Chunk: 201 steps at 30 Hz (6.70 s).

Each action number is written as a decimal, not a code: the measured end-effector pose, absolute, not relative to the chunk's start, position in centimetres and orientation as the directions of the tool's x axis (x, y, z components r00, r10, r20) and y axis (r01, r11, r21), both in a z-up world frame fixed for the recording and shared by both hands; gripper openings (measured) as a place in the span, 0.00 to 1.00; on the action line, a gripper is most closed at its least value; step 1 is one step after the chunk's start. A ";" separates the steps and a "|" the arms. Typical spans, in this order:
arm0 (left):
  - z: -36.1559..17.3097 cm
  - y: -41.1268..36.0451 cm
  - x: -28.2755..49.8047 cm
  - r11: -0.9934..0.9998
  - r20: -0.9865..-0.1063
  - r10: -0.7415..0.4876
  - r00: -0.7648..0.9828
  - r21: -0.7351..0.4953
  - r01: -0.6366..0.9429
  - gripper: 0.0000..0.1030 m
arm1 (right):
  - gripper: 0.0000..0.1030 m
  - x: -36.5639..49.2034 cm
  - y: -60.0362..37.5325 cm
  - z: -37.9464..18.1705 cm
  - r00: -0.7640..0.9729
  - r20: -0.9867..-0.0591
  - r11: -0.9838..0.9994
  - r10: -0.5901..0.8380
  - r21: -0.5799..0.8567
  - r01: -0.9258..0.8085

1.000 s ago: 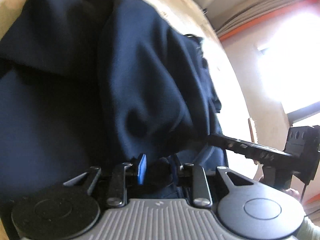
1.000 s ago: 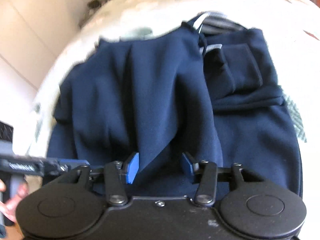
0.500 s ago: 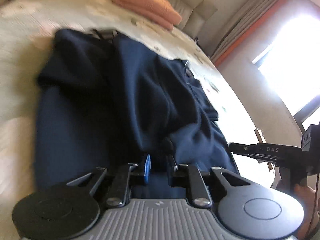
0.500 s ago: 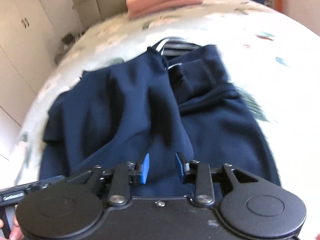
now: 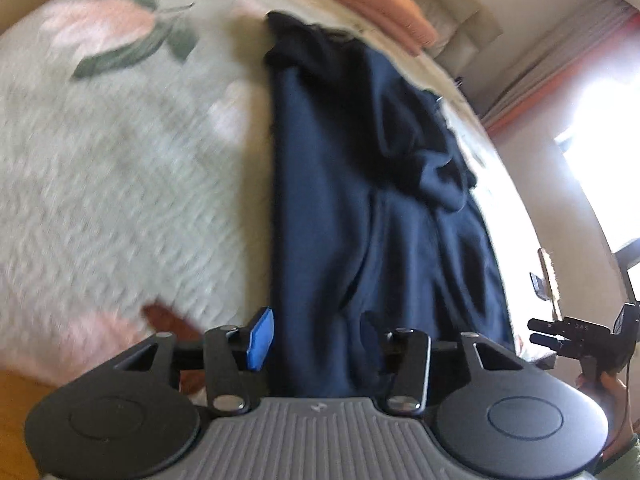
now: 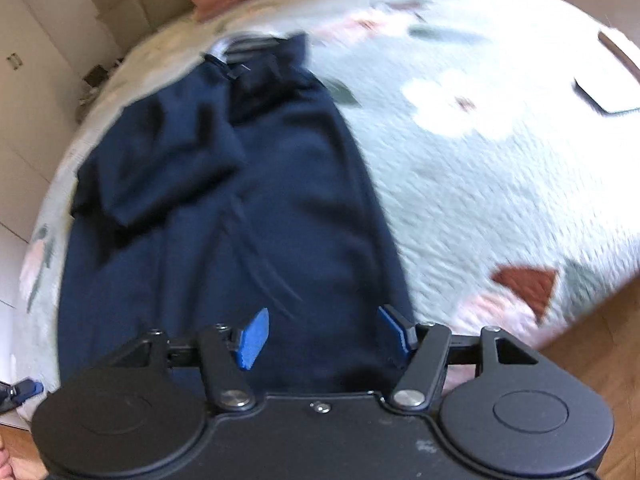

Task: Fold large clothes

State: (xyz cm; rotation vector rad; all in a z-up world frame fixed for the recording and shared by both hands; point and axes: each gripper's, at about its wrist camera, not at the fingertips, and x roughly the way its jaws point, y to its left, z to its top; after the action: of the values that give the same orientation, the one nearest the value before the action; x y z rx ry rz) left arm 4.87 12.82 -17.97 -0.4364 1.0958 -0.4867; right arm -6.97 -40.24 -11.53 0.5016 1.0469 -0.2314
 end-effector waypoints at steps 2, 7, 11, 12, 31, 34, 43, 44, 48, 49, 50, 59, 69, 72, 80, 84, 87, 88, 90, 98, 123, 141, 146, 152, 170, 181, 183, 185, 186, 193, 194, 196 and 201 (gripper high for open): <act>-19.1 12.6 4.3 0.831 -0.753 -0.548 0.364 -0.540 0.135 0.51 | 0.73 -7.9 -41.4 -12.7 0.468 -0.881 0.847 0.069 0.299 0.440; -20.8 13.0 3.5 0.809 -0.756 -0.578 0.308 -0.580 0.096 0.56 | 0.73 -9.8 -42.5 -14.6 0.463 -0.878 0.819 0.122 0.352 0.453; -21.7 13.5 3.5 0.798 -0.753 -0.589 0.293 -0.600 0.060 0.57 | 0.73 -10.0 -42.4 -15.8 0.444 -0.883 0.826 0.155 0.363 0.432; -21.9 13.7 3.6 0.789 -0.748 -0.597 0.290 -0.613 0.044 0.57 | 0.73 -9.9 -42.4 -16.0 0.441 -0.883 0.827 0.163 0.366 0.426; -26.1 11.4 2.7 0.730 -0.717 -0.677 0.166 -0.683 0.027 0.36 | 0.67 -8.8 -41.0 -17.0 0.439 -0.871 0.855 0.220 0.389 0.344; -25.7 10.7 2.5 0.761 -0.744 -0.646 0.171 -0.644 0.078 0.21 | 0.65 -8.9 -41.3 -17.3 0.434 -0.867 0.845 0.243 0.410 0.345; -21.5 11.0 2.2 0.704 -0.640 -0.701 0.315 -0.692 0.162 0.05 | 0.11 -8.7 -40.4 -15.2 0.480 -0.836 0.855 0.265 0.434 0.284; -20.6 11.3 2.2 0.684 -0.605 -0.716 0.348 -0.709 0.174 0.05 | 0.11 -8.6 -40.4 -14.6 0.499 -0.823 0.848 0.272 0.450 0.280; -16.3 12.3 2.9 0.633 -0.493 -0.739 0.459 -0.742 0.222 0.05 | 0.10 -8.3 -40.6 -11.9 0.580 -0.758 0.822 0.298 0.513 0.248; -15.5 12.5 3.3 0.637 -0.485 -0.733 0.478 -0.736 0.230 0.05 | 0.10 -8.1 -40.8 -11.0 0.611 -0.732 0.812 0.302 0.533 0.237; -14.8 12.5 3.8 0.640 -0.477 -0.726 0.494 -0.731 0.235 0.05 | 0.10 -7.9 -40.9 -10.4 0.630 -0.715 0.804 0.304 0.547 0.233; -13.8 12.5 5.6 0.594 -0.407 -0.737 0.540 -0.771 0.230 0.05 | 0.10 -6.3 -43.1 -7.8 0.720 -0.622 0.733 0.309 0.638 0.237; -12.4 12.1 8.2 0.583 -0.380 -0.749 0.543 -0.767 0.267 0.05 | 0.10 -4.2 -43.1 -6.8 0.733 -0.599 0.728 0.322 0.651 0.212; -11.0 11.6 10.4 0.586 -0.353 -0.744 0.567 -0.752 0.301 0.05 | 0.10 -1.3 -42.8 -5.3 0.751 -0.579 0.746 0.318 0.642 0.179; -5.3 9.3 22.5 0.653 -0.292 -0.681 0.672 -0.658 0.375 0.06 | 0.10 11.9 -44.4 -0.7 0.823 -0.525 0.795 0.218 0.584 0.162; -5.2 7.3 30.4 0.718 -0.310 -0.608 0.730 -0.608 0.340 0.06 | 0.10 19.8 -45.4 -0.2 0.844 -0.517 0.803 0.145 0.560 0.205; -6.9 5.2 36.3 0.778 -0.376 -0.546 0.749 -0.560 0.286 0.11 | 0.10 26.2 -45.4 -1.7 0.832 -0.548 0.815 0.082 0.517 0.261; -7.8 4.6 37.8 0.798 -0.407 -0.524 0.748 -0.540 0.265 0.13 | 0.10 28.4 -45.3 -2.9 0.818 -0.572 0.827 0.057 0.487 0.283; -10.4 3.5 40.5 0.822 -0.484 -0.509 0.711 -0.519 0.234 0.24 | 0.13 31.0 -45.1 -5.6 0.783 -0.621 0.839 0.024 0.439 0.322; -12.5 7.3 39.6 0.835 -0.490 -0.483 0.726 -0.507 0.213 0.34 | 0.39 27.8 -46.4 -7.9 0.840 -0.534 0.860 0.096 0.469 0.199; -15.9 0.6 45.7 0.874 -0.603 -0.471 0.643 -0.417 0.249 0.25 | 0.34 34.1 -38.0 -11.3 0.770 -0.618 0.952 0.159 0.302 0.045; -13.9 -10.3 41.9 0.806 -0.544 -0.589 0.598 -0.338 0.486 0.32 | 0.24 38.1 -35.8 -12.5 0.788 -0.614 0.973 0.029 0.200 0.119; -14.9 -11.7 40.6 0.849 -0.526 -0.504 0.685 -0.157 0.505 0.40 | 0.56 35.1 -32.3 -12.3 0.768 -0.640 0.999 -0.019 0.015 0.037; -21.0 -3.3 44.4 0.919 -0.592 -0.389 0.706 -0.298 0.257 0.23 | 0.55 36.8 -39.1 -17.4 0.697 -0.716 0.975 -0.034 0.129 0.180; -19.5 1.9 27.5 0.909 -0.737 -0.416 0.533 -0.325 0.261 0.35 | 0.65 22.5 -34.6 -16.7 0.603 -0.796 0.994 -0.060 0.005 0.106; -18.8 8.2 25.7 0.891 -0.750 -0.430 0.503 -0.442 0.103 0.06 | 0.71 21.4 -36.7 -16.6 0.558 -0.829 0.971 -0.042 0.098 0.217; -17.6 8.9 24.7 0.893 -0.744 -0.429 0.511 -0.433 0.119 0.22 | 0.71 20.2 -36.9 -15.9 0.542 -0.839 0.968 -0.047 0.096 0.233; -16.4 9.6 24.2 0.900 -0.741 -0.417 0.526 -0.417 0.126 0.51 | 0.71 18.8 -37.1 -15.2 0.541 -0.839 0.968 -0.061 0.081 0.235; -15.9 9.8 24.2 0.915 -0.746 -0.384 0.544 -0.386 0.116 0.69 | 0.71 17.9 -37.5 -14.9 0.550 -0.833 0.968 -0.055 0.092 0.235; -16.4 11.5 26.7 0.854 -0.713 -0.474 0.516 -0.515 0.074 0.75 | 0.80 15.5 -40.3 -13.2 0.606 -0.794 0.955 -0.053 0.138 0.264; -16.8 11.5 27.4 0.848 -0.716 -0.479 0.508 -0.527 0.057 0.75 | 0.80 15.3 -40.5 -13.1 0.612 -0.789 0.953 -0.057 0.140 0.270; -17.3 11.6 28.1 0.839 -0.714 -0.488 0.502 -0.542 0.046 0.75 | 0.80 15.3 -41.5 -13.0 0.622 -0.780 0.945 -0.064 0.152 0.288; -18.8 11.4 29.9 0.790 -0.673 -0.555 0.490 -0.611 0.055 0.75 | 0.80 14.8 -44.0 -13.3 0.665 -0.743 0.893 -0.071 0.251 0.375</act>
State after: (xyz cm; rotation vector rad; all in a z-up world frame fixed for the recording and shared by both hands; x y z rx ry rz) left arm 29.86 11.44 -18.80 -0.5658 1.0001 -0.3954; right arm 14.83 -43.96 -13.29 0.4049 0.8083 -0.2592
